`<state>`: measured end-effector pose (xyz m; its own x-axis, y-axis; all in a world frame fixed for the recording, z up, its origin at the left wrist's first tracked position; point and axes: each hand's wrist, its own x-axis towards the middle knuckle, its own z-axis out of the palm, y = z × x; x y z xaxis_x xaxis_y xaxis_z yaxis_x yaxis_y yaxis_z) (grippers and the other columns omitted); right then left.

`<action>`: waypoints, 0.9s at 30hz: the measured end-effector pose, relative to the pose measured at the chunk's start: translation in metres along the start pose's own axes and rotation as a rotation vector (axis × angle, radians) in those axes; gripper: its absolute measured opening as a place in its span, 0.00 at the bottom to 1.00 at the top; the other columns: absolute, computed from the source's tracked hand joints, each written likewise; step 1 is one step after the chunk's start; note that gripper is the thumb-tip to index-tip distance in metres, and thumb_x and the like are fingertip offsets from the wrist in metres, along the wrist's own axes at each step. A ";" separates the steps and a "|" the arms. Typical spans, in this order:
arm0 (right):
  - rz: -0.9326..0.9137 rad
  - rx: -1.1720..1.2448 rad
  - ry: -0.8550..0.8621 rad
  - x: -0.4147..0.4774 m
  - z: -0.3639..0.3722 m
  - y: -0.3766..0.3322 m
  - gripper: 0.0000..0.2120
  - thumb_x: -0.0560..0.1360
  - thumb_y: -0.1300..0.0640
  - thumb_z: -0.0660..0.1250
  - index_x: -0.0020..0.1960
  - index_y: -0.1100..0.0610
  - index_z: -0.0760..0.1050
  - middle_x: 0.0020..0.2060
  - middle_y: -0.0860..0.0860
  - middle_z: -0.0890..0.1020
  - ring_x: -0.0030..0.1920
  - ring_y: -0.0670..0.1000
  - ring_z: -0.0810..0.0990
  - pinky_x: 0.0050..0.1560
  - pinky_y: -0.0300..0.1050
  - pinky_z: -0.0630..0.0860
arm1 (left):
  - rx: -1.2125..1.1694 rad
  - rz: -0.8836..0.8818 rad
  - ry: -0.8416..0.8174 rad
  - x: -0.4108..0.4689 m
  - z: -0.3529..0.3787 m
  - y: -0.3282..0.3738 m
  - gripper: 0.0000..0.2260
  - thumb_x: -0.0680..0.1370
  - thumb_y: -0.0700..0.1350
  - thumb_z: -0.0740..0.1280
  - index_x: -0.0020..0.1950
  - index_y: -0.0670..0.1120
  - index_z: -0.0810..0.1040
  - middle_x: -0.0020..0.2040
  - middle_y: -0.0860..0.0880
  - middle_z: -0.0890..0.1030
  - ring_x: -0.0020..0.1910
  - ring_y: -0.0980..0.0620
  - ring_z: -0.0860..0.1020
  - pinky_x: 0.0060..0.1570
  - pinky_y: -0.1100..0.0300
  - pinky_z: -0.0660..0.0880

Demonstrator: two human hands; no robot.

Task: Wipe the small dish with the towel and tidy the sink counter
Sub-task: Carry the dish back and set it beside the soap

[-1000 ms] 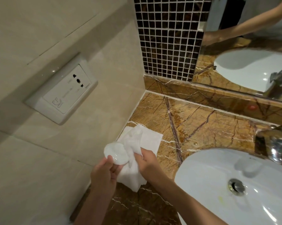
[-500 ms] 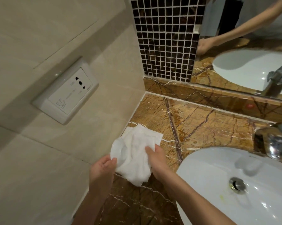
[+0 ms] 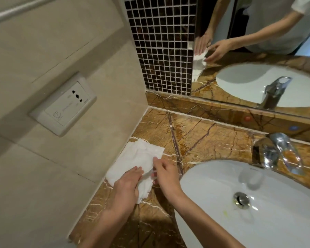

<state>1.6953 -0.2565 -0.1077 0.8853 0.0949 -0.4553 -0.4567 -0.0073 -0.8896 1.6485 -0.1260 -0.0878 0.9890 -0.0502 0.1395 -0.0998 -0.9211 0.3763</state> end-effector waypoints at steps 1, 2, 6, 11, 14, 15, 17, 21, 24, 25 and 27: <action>0.036 0.037 -0.029 -0.003 -0.003 0.000 0.15 0.79 0.47 0.63 0.55 0.58 0.73 0.46 0.57 0.80 0.43 0.55 0.81 0.43 0.50 0.80 | -0.015 0.012 -0.003 -0.001 0.003 0.008 0.22 0.63 0.26 0.72 0.56 0.39 0.81 0.55 0.42 0.82 0.57 0.43 0.79 0.62 0.47 0.66; 0.053 0.066 -0.037 -0.006 -0.006 0.000 0.12 0.79 0.50 0.64 0.54 0.59 0.72 0.43 0.58 0.81 0.38 0.55 0.81 0.39 0.50 0.80 | -0.014 0.039 -0.002 -0.002 0.006 0.016 0.21 0.64 0.28 0.73 0.56 0.39 0.81 0.55 0.42 0.82 0.58 0.43 0.79 0.62 0.47 0.66; 0.035 0.109 0.044 -0.017 -0.030 0.001 0.09 0.77 0.63 0.61 0.56 0.58 0.75 0.44 0.59 0.84 0.37 0.57 0.85 0.36 0.49 0.83 | 0.132 0.180 -0.016 -0.005 0.014 0.049 0.25 0.57 0.30 0.78 0.53 0.41 0.83 0.51 0.45 0.85 0.53 0.45 0.81 0.55 0.42 0.74; 0.007 -0.028 0.177 -0.040 -0.076 0.005 0.15 0.76 0.64 0.58 0.58 0.56 0.77 0.46 0.58 0.84 0.36 0.57 0.81 0.33 0.44 0.77 | 0.199 0.344 -0.075 -0.011 0.020 0.087 0.17 0.61 0.41 0.80 0.48 0.43 0.84 0.50 0.46 0.85 0.54 0.44 0.81 0.52 0.35 0.74; -0.022 -0.062 0.229 -0.056 -0.112 0.008 0.14 0.75 0.65 0.57 0.56 0.61 0.78 0.39 0.58 0.82 0.28 0.53 0.77 0.25 0.40 0.72 | 0.006 0.259 -0.087 -0.007 0.025 0.101 0.14 0.73 0.46 0.71 0.56 0.42 0.81 0.60 0.44 0.80 0.64 0.44 0.75 0.65 0.44 0.68; -0.030 -0.061 0.235 -0.063 -0.124 0.009 0.15 0.75 0.66 0.57 0.56 0.62 0.78 0.36 0.57 0.80 0.26 0.51 0.75 0.24 0.40 0.71 | -0.075 0.204 -0.109 -0.004 0.026 0.107 0.14 0.75 0.47 0.68 0.58 0.43 0.79 0.64 0.44 0.77 0.66 0.46 0.72 0.67 0.48 0.66; -0.039 -0.067 0.240 -0.078 -0.147 0.012 0.15 0.76 0.67 0.55 0.57 0.63 0.77 0.35 0.56 0.78 0.25 0.51 0.73 0.24 0.42 0.70 | -0.205 0.129 -0.147 0.004 0.027 0.126 0.15 0.77 0.49 0.65 0.60 0.44 0.78 0.64 0.45 0.76 0.63 0.48 0.73 0.64 0.54 0.67; -0.062 -0.082 0.249 -0.114 -0.190 0.020 0.18 0.74 0.68 0.54 0.58 0.60 0.77 0.39 0.56 0.79 0.29 0.51 0.75 0.24 0.42 0.72 | -0.402 0.074 -0.313 0.021 0.036 0.182 0.17 0.76 0.49 0.67 0.61 0.43 0.76 0.55 0.47 0.81 0.48 0.54 0.77 0.50 0.56 0.76; -0.042 -0.060 0.313 -0.138 -0.222 0.027 0.19 0.74 0.68 0.54 0.60 0.60 0.76 0.42 0.57 0.79 0.32 0.52 0.77 0.25 0.43 0.73 | -0.525 0.017 -0.426 0.026 0.050 0.220 0.14 0.75 0.44 0.69 0.58 0.39 0.78 0.47 0.45 0.81 0.44 0.49 0.79 0.46 0.46 0.79; -0.047 -0.045 0.338 -0.146 -0.233 0.030 0.18 0.74 0.68 0.54 0.59 0.61 0.76 0.41 0.57 0.79 0.31 0.52 0.77 0.25 0.43 0.73 | -0.561 0.012 -0.467 0.024 0.056 0.232 0.12 0.74 0.42 0.69 0.55 0.39 0.79 0.43 0.45 0.81 0.40 0.49 0.79 0.41 0.47 0.80; -0.052 -0.023 0.392 -0.160 -0.254 0.034 0.18 0.74 0.69 0.55 0.58 0.61 0.77 0.40 0.57 0.80 0.30 0.51 0.78 0.25 0.44 0.72 | -0.594 0.012 -0.559 0.018 0.068 0.253 0.04 0.73 0.39 0.70 0.46 0.41 0.80 0.32 0.48 0.77 0.30 0.52 0.77 0.31 0.50 0.81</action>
<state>1.5603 -0.5252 -0.0747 0.8756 -0.2919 -0.3847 -0.4118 -0.0351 -0.9106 1.6482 -0.3864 -0.0527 0.8804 -0.3884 -0.2721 0.0032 -0.5689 0.8224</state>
